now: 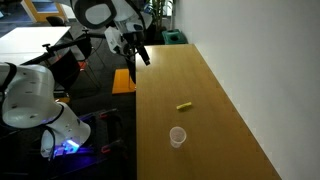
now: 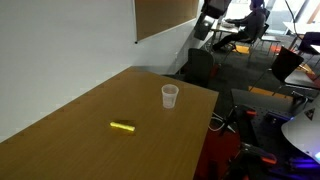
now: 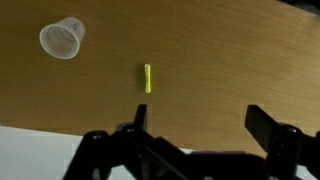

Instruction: Put the yellow marker in the colourless cup

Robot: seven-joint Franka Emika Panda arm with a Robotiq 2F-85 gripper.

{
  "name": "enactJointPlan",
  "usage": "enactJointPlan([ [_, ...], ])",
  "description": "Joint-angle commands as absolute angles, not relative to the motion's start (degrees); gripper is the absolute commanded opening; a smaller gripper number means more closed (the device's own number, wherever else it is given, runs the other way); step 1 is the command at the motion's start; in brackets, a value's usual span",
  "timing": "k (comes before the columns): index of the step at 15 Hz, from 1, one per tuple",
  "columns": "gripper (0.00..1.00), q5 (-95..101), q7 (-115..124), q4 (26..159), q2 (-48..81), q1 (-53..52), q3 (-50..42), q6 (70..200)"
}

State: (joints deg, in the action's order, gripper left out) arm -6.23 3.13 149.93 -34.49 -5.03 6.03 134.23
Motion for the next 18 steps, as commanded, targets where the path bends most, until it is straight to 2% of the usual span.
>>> enactJointPlan([
  [1,1.0,-4.95,3.74,147.69,-24.73,-3.31,5.15,140.15],
  [10,1.0,-4.26,-0.95,144.59,-1.86,-3.77,3.68,156.38],
  [15,1.0,-3.49,-3.42,138.02,8.92,-2.63,3.33,155.08],
  [16,1.0,-3.66,-1.1,141.87,4.76,-3.27,3.81,155.87],
  [18,1.0,-3.61,-2.0,139.64,8.05,-2.9,3.56,155.87],
])
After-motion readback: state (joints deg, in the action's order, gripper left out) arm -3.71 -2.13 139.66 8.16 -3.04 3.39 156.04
